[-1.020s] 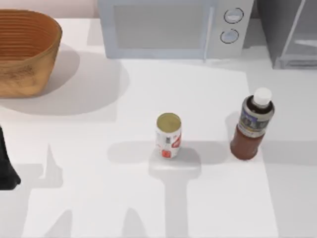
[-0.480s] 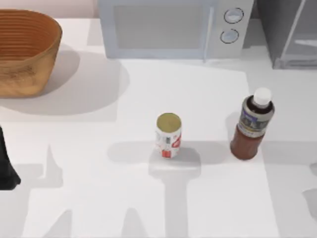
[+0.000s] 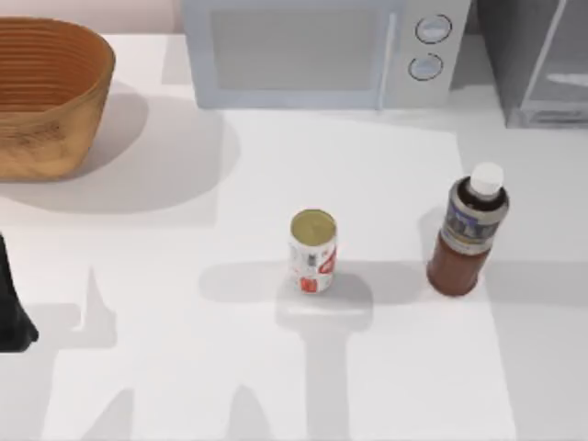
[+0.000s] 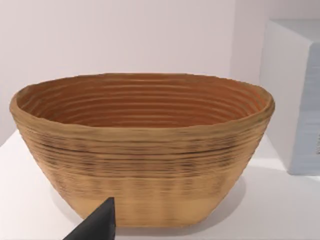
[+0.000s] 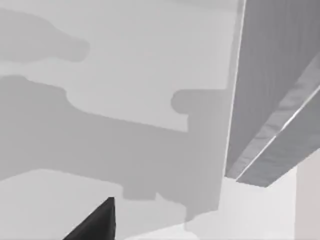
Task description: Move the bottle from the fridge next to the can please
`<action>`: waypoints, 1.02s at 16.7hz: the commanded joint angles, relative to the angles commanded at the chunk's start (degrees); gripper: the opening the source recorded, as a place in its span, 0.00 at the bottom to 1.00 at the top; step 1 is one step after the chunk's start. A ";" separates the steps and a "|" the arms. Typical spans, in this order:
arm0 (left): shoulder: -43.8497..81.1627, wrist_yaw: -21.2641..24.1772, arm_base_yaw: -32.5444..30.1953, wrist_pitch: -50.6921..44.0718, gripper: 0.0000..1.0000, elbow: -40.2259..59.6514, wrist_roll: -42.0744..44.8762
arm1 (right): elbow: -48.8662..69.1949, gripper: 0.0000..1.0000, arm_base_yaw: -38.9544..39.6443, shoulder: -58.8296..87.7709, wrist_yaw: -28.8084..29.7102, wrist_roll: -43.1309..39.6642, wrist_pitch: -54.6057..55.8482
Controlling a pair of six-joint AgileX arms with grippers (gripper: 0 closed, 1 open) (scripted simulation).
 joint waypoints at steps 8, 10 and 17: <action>0.00 0.00 0.00 0.00 1.00 0.00 0.00 | 6.35 1.00 -18.64 22.43 -8.21 -18.51 -1.69; 0.00 0.00 0.00 0.00 1.00 0.00 0.00 | 6.43 1.00 -18.81 22.66 -8.31 -18.65 -1.74; 0.00 0.00 0.00 0.00 1.00 0.00 0.00 | 6.24 1.00 -16.06 22.70 -7.64 -14.93 1.76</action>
